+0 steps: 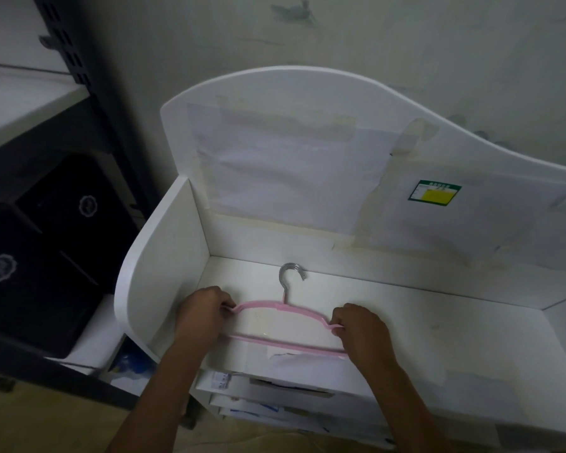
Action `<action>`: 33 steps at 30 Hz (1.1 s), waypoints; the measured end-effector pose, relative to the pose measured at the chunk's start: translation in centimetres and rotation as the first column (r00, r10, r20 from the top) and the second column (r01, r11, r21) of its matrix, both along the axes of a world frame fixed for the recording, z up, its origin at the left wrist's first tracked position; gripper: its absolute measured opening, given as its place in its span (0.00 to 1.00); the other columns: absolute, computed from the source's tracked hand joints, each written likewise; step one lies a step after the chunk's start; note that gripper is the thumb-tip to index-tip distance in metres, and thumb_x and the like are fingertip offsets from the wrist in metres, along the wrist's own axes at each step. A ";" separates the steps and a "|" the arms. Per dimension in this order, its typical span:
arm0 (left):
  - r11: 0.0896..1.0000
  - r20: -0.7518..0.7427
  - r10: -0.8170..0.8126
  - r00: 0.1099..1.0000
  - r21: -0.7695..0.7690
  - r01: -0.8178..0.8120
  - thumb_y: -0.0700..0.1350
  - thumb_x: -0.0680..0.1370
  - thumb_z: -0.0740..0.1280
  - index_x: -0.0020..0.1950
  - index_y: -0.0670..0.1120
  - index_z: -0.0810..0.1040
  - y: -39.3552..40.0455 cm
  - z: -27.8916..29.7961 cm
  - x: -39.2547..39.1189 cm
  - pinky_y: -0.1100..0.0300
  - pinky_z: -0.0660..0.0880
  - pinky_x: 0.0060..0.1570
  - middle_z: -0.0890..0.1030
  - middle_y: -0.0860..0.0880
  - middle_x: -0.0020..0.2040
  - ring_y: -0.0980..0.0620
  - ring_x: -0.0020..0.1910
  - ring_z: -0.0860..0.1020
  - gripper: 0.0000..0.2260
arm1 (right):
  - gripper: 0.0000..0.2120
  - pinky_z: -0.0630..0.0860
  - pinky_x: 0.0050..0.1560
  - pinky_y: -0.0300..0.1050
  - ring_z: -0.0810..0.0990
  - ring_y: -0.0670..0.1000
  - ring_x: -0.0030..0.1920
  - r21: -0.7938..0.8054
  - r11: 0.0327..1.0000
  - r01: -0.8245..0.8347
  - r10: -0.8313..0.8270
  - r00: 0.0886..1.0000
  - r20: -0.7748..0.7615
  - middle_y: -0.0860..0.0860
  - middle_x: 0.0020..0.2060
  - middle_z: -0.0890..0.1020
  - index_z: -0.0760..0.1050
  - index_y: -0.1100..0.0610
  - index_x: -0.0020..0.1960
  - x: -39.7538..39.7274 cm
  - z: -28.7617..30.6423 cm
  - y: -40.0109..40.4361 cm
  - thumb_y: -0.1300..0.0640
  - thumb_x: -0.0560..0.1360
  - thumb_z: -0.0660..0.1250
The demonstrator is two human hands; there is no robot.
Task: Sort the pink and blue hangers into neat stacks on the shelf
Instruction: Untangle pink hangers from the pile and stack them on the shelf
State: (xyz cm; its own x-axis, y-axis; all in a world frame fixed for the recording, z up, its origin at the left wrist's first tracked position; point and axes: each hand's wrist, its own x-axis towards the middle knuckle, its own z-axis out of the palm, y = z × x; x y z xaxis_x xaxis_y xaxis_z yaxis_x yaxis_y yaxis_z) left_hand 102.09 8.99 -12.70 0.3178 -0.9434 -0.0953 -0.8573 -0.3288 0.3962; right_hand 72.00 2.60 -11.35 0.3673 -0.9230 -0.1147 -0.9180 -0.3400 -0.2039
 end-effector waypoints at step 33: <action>0.910 -0.570 -0.053 0.820 -0.365 -0.196 0.42 0.78 0.69 0.61 0.50 0.78 3.5 6.3 -6.0 0.60 0.75 0.54 0.81 0.54 0.56 0.59 0.53 0.79 0.12 | 0.13 0.72 0.52 0.35 0.79 0.44 0.54 0.145 0.948 0.283 -0.306 0.693 0.652 0.43 0.55 0.79 0.75 0.50 0.61 -8.3 3.9 3.4 0.52 0.77 0.69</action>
